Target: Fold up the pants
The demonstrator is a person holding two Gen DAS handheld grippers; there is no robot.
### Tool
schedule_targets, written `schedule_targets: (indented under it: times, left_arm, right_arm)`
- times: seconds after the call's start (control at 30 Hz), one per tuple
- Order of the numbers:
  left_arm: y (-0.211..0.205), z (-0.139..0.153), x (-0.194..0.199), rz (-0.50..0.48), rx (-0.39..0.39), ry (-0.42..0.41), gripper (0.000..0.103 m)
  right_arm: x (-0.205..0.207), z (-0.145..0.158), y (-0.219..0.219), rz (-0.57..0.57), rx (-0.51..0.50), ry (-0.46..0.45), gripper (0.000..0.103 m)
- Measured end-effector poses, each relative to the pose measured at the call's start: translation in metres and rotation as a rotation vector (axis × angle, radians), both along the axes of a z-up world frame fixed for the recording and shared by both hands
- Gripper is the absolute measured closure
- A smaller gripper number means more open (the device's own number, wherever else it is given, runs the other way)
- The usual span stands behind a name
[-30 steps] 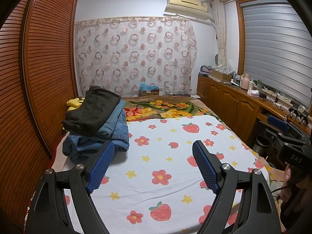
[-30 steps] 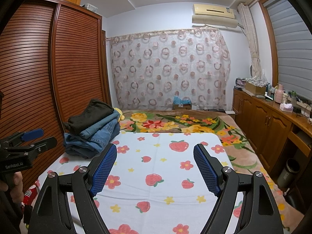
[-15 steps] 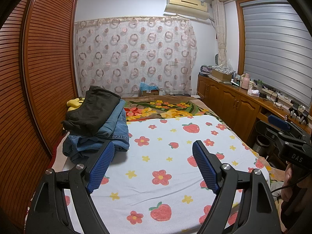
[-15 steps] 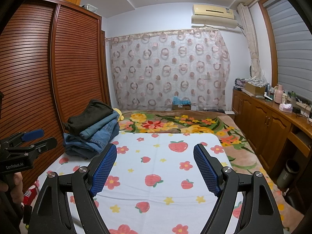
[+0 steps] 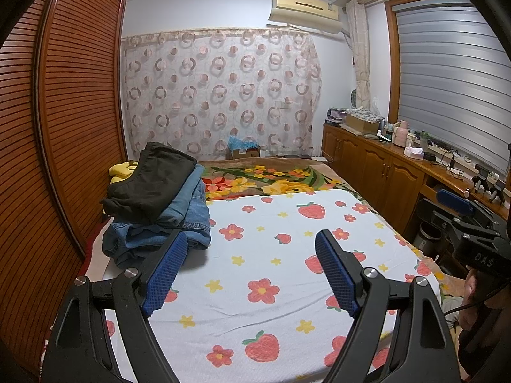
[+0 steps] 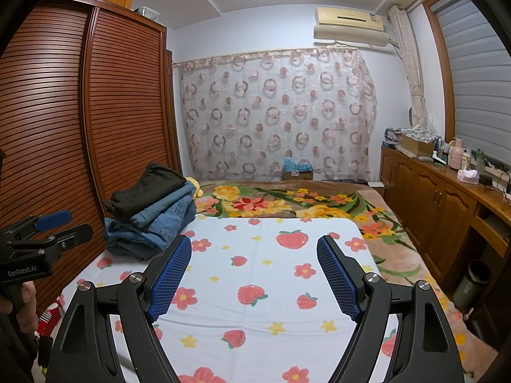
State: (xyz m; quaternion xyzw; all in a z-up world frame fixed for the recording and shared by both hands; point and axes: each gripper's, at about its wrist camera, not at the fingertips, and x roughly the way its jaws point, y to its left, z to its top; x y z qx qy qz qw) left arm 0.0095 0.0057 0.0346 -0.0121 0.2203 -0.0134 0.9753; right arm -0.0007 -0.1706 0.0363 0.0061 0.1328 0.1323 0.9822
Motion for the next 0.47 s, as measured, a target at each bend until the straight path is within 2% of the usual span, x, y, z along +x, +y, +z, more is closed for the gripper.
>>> schedule_targets:
  times: [0.47]
  left_arm:
    - [-0.0021,0.0005,-0.0004,0.001,0.0,0.0,0.02]
  right_arm:
    - [0.0005,0.0004,-0.0007,-0.002,0.0,-0.001,0.02]
